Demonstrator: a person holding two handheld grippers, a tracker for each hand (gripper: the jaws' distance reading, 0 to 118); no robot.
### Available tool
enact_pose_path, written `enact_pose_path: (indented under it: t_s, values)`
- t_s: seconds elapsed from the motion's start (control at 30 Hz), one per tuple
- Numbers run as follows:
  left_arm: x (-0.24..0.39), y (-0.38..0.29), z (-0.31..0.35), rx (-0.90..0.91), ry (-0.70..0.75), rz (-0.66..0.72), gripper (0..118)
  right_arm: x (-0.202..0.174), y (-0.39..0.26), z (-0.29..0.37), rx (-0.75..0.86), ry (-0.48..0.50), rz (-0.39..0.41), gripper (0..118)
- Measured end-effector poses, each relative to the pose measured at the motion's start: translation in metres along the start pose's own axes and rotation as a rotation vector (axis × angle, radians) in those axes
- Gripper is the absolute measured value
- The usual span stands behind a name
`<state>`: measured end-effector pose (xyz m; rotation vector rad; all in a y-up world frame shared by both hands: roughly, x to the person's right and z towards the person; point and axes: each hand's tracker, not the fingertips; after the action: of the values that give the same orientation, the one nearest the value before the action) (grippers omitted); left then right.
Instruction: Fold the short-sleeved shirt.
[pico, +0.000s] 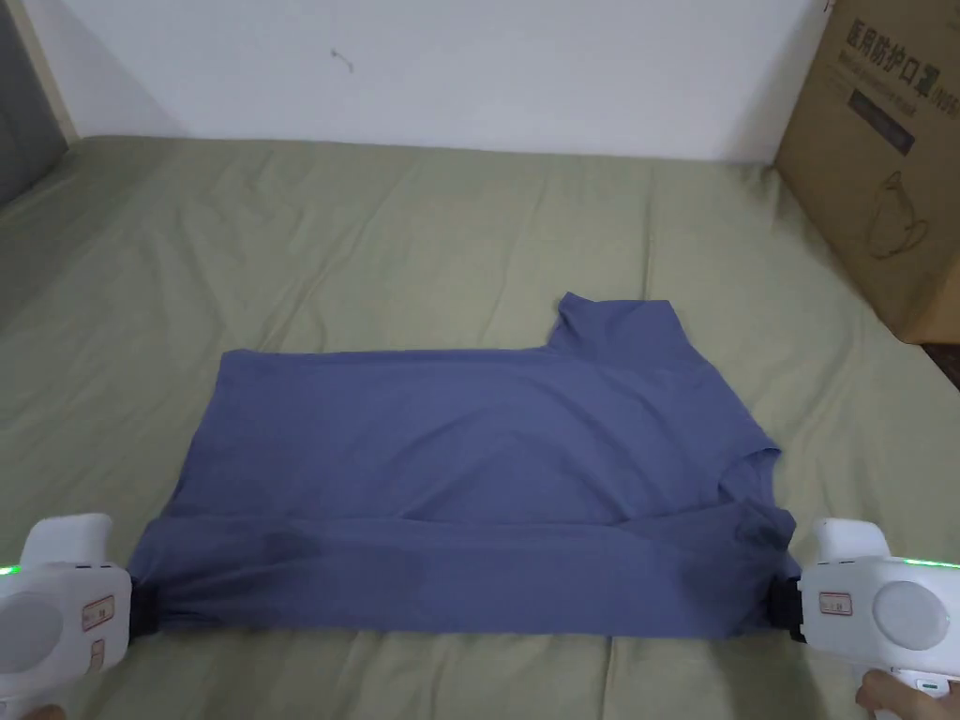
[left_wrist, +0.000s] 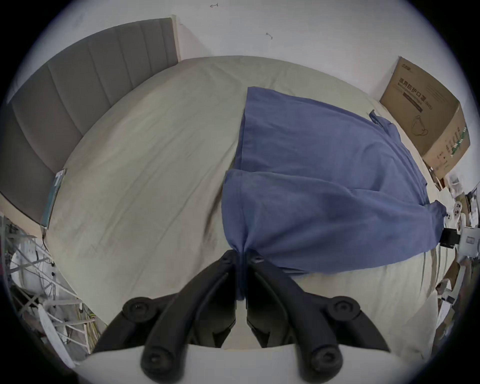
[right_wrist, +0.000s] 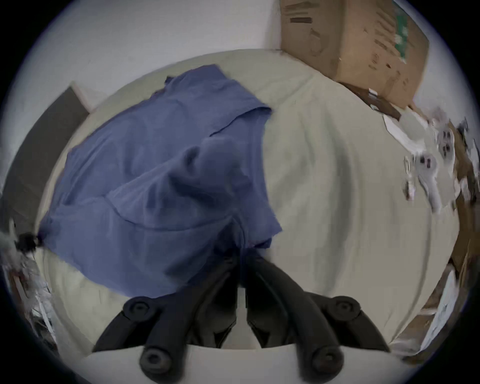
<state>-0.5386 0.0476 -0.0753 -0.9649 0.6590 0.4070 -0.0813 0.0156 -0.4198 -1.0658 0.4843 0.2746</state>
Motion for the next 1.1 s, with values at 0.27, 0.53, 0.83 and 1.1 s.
enact_pose_path:
  t_s: [0.27,0.53,0.83,1.1]
  values:
    - [-0.003,0.006,0.017,0.024,0.002,-0.045,4,0.028,-0.008,0.059,0.085,-0.008,-0.060,3]
    - [-0.016,-0.008,0.034,0.031,0.019,-0.053,4,0.043,-0.050,0.088,0.089,0.012,-0.093,3]
    - [-0.030,-0.054,0.029,-0.057,0.047,-0.074,4,0.049,-0.123,0.074,-0.026,0.045,-0.147,3]
    - [-0.013,-0.032,0.047,0.037,0.052,-0.037,107,0.048,-0.086,0.103,0.081,0.033,-0.138,70]
